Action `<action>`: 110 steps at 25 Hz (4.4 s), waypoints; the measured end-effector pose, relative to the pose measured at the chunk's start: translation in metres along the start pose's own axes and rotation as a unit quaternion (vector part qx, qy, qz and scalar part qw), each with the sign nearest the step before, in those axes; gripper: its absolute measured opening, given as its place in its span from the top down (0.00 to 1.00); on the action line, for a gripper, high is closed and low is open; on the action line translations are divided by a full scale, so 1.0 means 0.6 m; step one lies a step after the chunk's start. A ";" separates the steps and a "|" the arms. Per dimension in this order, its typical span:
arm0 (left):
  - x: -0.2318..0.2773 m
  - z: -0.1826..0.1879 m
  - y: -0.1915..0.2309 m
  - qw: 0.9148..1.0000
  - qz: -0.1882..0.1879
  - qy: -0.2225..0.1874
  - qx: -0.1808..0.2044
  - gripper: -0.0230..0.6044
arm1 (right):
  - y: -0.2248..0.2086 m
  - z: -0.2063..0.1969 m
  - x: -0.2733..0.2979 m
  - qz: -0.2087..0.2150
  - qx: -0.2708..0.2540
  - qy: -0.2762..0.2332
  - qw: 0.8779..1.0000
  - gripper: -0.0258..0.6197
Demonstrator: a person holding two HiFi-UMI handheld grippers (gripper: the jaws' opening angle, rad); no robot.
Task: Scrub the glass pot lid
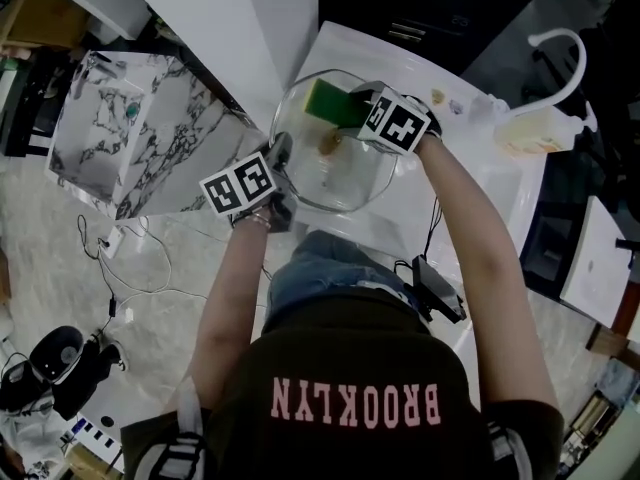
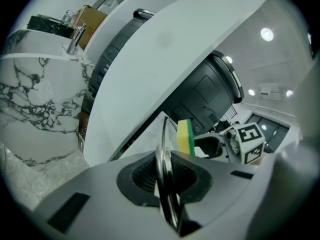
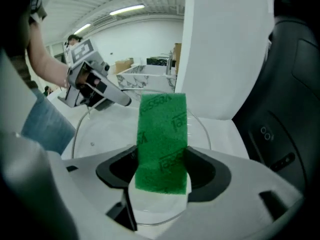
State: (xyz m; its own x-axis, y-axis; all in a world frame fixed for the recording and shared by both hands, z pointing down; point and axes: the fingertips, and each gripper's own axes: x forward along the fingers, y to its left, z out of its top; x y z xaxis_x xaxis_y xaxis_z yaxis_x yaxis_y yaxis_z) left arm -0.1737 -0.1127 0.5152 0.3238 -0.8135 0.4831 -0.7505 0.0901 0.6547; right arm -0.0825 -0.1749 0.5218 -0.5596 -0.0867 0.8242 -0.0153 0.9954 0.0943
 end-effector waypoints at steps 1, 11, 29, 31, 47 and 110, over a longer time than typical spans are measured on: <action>0.000 -0.001 0.000 1.000 0.001 0.001 0.000 0.93 | -0.003 0.002 0.003 -0.001 -0.032 0.011 0.999 0.52; -0.002 -0.003 0.000 1.000 0.004 0.011 0.003 0.93 | -0.046 0.037 0.028 -0.002 -0.319 0.073 0.945 0.52; -0.001 -0.003 0.001 1.000 0.027 -0.004 -0.003 0.93 | -0.035 0.019 0.053 -0.015 -0.321 0.059 0.945 0.52; -0.001 -0.001 -0.001 1.000 0.027 -0.008 -0.002 0.93 | -0.025 0.010 0.050 -0.009 -0.306 0.058 0.950 0.52; 0.000 -0.001 -0.010 1.000 0.022 -0.010 0.017 0.93 | 0.088 -0.059 0.033 0.064 -0.277 0.085 0.955 0.52; 0.002 0.010 -0.016 0.997 0.059 -0.032 0.045 0.93 | -0.066 -0.102 0.024 0.004 -0.117 0.070 0.991 0.52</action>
State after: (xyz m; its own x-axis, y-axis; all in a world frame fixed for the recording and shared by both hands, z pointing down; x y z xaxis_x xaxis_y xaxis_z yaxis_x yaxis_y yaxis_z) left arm -0.1697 -0.1179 0.5058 0.1949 -0.8355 0.5137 -0.8309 0.1377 0.5391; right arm -0.0392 -0.2180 0.5639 -0.4391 -0.0996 0.8929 0.1895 0.9612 0.2004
